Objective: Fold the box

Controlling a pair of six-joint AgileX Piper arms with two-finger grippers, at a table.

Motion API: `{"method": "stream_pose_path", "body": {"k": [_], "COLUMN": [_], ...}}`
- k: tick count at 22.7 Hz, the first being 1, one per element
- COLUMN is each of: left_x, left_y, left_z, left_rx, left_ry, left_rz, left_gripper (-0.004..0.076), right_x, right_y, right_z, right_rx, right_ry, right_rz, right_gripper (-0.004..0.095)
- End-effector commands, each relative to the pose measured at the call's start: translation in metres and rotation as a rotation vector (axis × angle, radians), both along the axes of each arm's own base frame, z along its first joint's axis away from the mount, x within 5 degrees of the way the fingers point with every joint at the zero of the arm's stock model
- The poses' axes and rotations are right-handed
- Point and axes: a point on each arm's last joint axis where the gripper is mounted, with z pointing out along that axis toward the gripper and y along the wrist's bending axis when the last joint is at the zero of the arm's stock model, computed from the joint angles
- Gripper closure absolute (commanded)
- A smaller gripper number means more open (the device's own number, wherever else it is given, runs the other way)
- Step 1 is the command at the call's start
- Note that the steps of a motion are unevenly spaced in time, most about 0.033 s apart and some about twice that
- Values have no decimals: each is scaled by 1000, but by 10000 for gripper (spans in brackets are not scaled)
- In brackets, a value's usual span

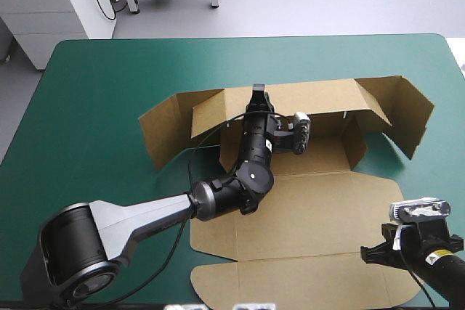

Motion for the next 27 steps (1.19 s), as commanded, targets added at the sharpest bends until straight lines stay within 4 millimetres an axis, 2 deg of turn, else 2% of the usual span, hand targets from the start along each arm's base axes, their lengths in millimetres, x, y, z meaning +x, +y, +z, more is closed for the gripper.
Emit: {"method": "stream_pose_path", "body": {"k": [1,8,10,11,12,17,21,22,24,27], "left_x": [-16,-15,-15,-15,-15,-15,-15,-15,-15,-15], "left_y": [-4,-2,-2,-2,-2,-2,-1,-1,-1,-1], "left_z": [23,23,23,23,23,22,22,22,22,22], "left_rx": [-63,-60,-60,-60,-60,-62,-66,-66,-66,-66], "left_ry": [-85,-90,-89,-89,-89,-86,-79,-79,-79,-79], "left_rz": [-67,-45,-47,-47,-47,-46,-43,-43,-43,-43], "left_gripper": [732,732,732,732,732,732,732,732,732,732], "right_x": [4,6,10,13,15,54,99,113,130,158], "right_y": [0,0,-4,-7,-8,-17,-23,-25,-27,-31], "right_z": [9,13,25,40,46,114,161,168,178,182], "right_rx": [13,42,88,75,66,50,48,48,48,49], "right_ry": [-61,-95,-172,-239,-251,-314,-354,-350,-355,-321], "right_rz": [-7,-36,-129,-157,-164,-187,-185,-185,-184,-181], "right_gripper": [909,909,909,909,909,909,909,909,909,909]}}
